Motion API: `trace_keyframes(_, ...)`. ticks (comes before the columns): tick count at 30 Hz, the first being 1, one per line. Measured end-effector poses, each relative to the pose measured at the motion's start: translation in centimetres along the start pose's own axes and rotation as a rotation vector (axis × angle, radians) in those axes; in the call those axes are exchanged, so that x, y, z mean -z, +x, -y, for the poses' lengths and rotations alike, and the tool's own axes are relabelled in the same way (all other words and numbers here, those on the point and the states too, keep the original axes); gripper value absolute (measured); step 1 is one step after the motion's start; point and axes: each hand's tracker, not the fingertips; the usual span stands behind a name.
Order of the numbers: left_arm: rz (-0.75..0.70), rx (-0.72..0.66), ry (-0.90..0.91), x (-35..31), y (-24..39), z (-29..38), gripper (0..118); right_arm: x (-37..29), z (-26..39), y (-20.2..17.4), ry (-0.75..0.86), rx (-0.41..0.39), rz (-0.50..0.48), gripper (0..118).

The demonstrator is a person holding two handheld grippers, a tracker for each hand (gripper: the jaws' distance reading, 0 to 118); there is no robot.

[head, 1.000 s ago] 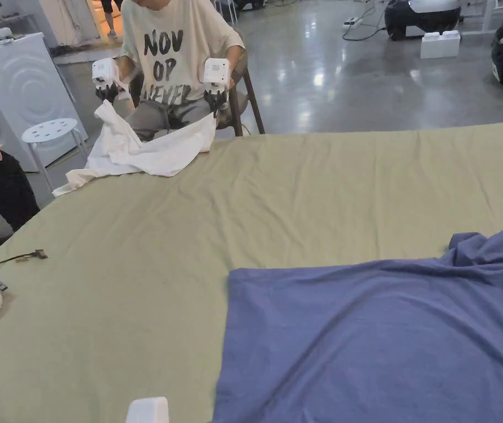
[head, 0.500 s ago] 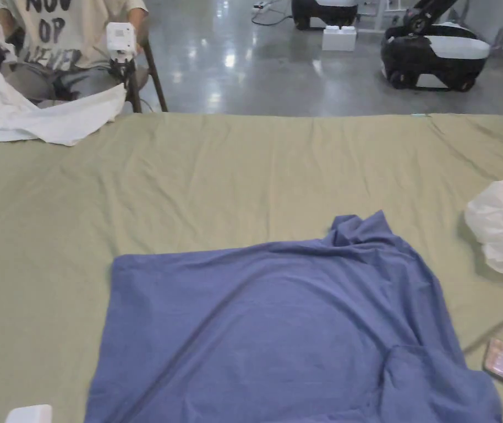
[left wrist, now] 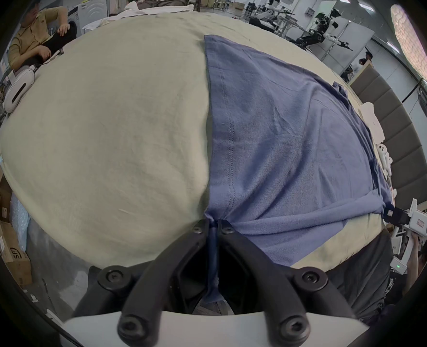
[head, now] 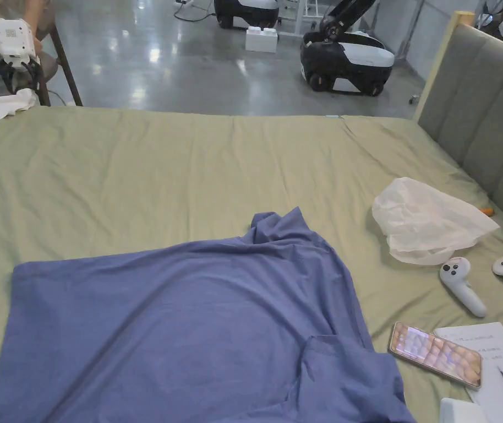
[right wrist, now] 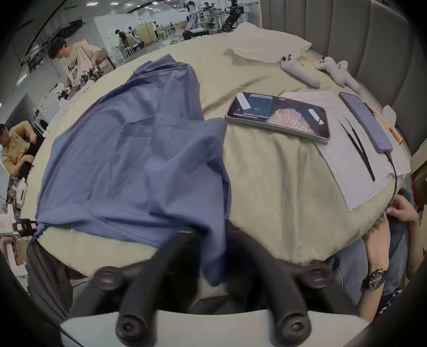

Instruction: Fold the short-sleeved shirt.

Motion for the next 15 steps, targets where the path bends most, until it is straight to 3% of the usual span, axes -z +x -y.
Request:
trace_keyframes(7, -0.028, 0.083, 0.046, -1.4, 1.2, 0.5, 2, -2.0, 0.4, -0.9, 0.1, -0.056, 0.001, 6)
trace_keyframes(15, 0.079, 0.046, 0.33, -6.7, 0.2, -1.9, 2, -5.8, -5.0, -2.8, 0.275, -0.089, -0.053, 6)
